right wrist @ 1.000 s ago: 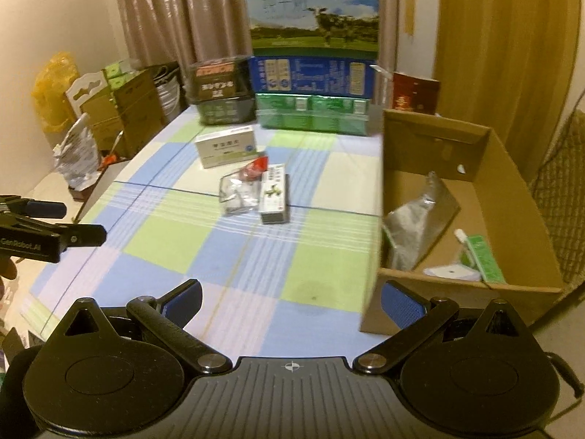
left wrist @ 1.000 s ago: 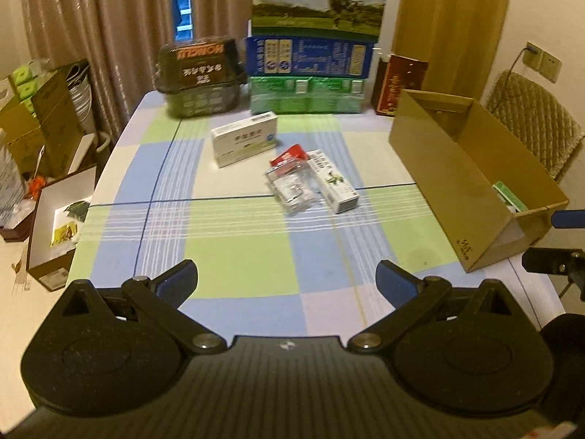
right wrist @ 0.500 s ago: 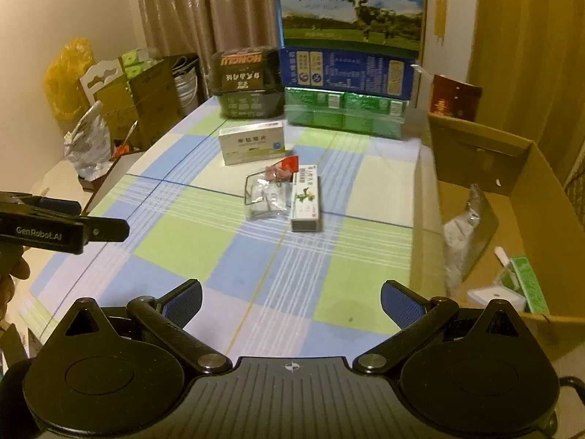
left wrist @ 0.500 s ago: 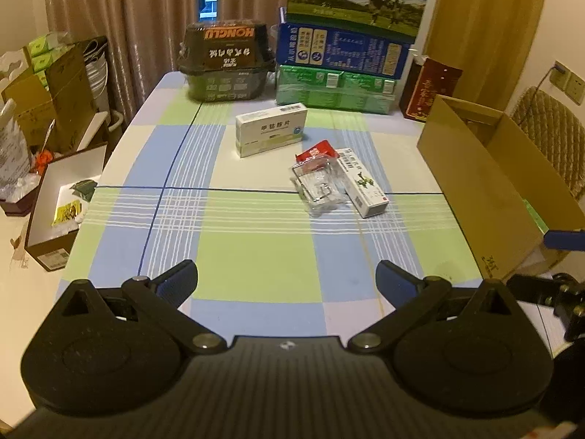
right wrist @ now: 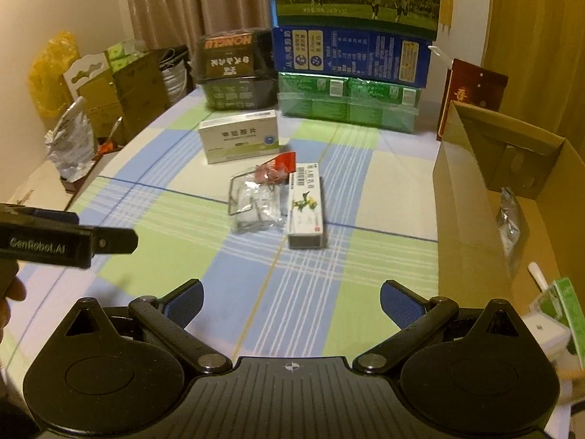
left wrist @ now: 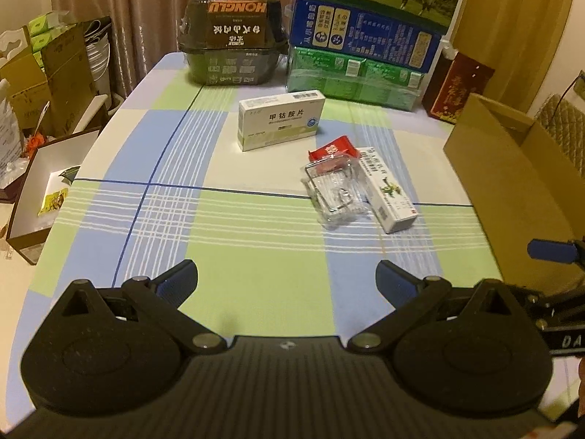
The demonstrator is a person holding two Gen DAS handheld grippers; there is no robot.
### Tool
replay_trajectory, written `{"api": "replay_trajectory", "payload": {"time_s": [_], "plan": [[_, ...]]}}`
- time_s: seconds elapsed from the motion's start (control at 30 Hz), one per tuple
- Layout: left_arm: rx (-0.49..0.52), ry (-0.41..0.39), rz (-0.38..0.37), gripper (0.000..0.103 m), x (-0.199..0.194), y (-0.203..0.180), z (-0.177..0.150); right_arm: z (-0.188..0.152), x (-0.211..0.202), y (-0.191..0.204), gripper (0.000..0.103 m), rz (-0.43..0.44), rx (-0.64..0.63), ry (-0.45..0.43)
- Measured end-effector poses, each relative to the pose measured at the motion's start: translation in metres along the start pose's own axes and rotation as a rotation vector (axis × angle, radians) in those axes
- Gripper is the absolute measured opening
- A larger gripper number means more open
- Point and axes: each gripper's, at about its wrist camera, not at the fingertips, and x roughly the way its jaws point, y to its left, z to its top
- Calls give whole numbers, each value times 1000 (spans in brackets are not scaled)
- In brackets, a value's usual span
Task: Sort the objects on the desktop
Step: 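Move both tools toward the clear plastic holder and white ointment box, then grasp the white ointment box with the right tool while the left tool grasps the clear plastic holder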
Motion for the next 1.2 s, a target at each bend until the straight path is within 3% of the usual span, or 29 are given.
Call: {"api": "replay_trajectory", "payload": {"time_s": [0.13,0.3,0.63,0.7,1.2], "plan": [[0,1,5,102,23,5,4,5,26,-6,99,-21,2,-8],[-3,-10,13,102,51,10,10,8,59,-14,84,-25,-12,-2],[12,-39,12,102,96,4,19,24,102,-23,70,5,-46,-15],[13,-40,9,102,100,4,18,27,110,-25,64,7,-43,-9],[54,-37,-16,101,119,-3,21,42,147,-29,42,38,-64,23]]}}
